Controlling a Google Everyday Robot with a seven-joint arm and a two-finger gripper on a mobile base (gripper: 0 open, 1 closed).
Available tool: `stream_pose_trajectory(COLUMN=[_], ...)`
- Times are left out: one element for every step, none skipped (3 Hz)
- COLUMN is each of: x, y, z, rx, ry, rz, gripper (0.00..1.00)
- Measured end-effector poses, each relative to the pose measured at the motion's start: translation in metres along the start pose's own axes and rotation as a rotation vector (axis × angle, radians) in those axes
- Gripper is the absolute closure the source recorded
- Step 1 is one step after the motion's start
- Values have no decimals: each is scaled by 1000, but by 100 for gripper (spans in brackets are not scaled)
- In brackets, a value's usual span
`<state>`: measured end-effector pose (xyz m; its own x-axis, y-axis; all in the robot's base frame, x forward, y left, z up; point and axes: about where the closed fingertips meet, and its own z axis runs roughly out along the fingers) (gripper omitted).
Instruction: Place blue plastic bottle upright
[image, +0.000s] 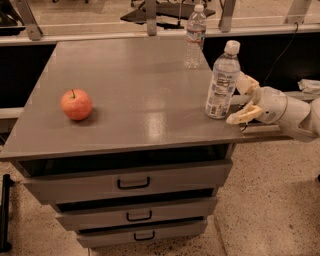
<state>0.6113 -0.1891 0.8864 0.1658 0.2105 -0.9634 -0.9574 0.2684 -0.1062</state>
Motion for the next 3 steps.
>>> stream_pose_trajectory(x=[-24, -69, -102], y=[-6, -8, 3], z=[8, 22, 37], rx=[-18, 19, 21], ry=[102, 276, 313], rz=[-24, -50, -78], gripper=[0, 0, 0])
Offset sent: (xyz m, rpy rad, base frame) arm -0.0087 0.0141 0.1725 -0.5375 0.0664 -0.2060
